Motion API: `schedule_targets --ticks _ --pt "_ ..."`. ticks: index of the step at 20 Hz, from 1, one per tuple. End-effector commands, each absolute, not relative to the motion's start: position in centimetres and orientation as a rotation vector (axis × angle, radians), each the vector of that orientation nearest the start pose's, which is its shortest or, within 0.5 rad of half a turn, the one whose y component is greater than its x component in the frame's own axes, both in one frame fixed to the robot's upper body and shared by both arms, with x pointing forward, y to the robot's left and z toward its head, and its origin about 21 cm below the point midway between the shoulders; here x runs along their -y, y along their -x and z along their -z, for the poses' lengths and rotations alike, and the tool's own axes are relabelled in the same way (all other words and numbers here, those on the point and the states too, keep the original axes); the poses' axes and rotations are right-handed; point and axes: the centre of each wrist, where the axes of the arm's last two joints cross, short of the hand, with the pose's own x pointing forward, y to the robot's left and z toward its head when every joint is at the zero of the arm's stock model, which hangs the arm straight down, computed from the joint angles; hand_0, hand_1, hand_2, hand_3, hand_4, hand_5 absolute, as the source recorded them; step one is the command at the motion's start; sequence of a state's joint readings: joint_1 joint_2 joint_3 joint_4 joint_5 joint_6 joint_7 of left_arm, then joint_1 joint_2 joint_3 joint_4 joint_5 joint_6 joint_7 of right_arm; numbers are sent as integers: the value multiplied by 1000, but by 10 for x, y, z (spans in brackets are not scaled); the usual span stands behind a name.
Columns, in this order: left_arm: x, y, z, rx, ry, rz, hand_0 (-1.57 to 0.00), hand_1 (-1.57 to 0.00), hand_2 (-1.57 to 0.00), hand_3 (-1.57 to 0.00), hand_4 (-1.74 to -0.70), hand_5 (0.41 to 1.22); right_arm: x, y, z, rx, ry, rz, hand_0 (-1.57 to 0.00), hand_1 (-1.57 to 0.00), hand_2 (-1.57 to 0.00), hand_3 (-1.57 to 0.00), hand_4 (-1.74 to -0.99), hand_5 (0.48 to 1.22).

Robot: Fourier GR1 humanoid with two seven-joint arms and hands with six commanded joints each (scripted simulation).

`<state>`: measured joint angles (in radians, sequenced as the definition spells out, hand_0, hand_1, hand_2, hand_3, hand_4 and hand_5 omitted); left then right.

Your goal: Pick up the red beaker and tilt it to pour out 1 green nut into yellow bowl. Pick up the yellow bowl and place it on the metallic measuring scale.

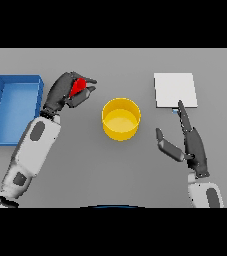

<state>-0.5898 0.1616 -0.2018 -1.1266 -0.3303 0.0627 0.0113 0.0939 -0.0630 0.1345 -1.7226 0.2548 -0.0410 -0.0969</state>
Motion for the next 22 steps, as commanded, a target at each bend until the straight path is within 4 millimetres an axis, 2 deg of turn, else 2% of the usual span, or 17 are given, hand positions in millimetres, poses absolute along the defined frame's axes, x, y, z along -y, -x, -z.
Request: schedule_targets --ticks 1,3,5,11,14,17,22 --pt "-165 -372 -59 1668 -295 724 -1563 -1563 -1563 -1563 -1733 1115 218 -221 -14 1721 183 -294 1 1 1 1 -1243 700" --pt "-165 -369 -60 1668 -303 756 -1563 -1563 -1563 -1563 -1733 1113 222 -219 -16 1721 191 -289 1 1 1 1 -1243 710" --pt "-158 -373 -66 1654 -379 887 -1566 -1566 -1566 -1566 -1736 1112 220 -219 -15 1706 183 -298 1 1 1 1 -1251 714" --pt "-131 -385 -82 1586 -685 1405 -1570 -1570 -1570 -1570 -1740 1166 219 -219 -14 1717 170 -290 1 1 1 1 -1269 722" --pt "-117 -391 -94 1536 -759 1634 -1570 -1570 -1570 -1570 -1740 1193 216 -219 -14 1731 161 -292 1 1 1 1 -1264 717" --pt "-106 -399 -100 1451 -845 1850 -1571 -1571 -1571 -1571 -1613 1206 220 -222 -17 1723 177 -277 1 1 1 1 -1258 697" --pt "-78 -404 -109 1296 -907 2133 -1571 -1571 -1571 -1571 -1694 1216 211 -221 -9 1714 171 -241 1 1 1 1 -1220 657"
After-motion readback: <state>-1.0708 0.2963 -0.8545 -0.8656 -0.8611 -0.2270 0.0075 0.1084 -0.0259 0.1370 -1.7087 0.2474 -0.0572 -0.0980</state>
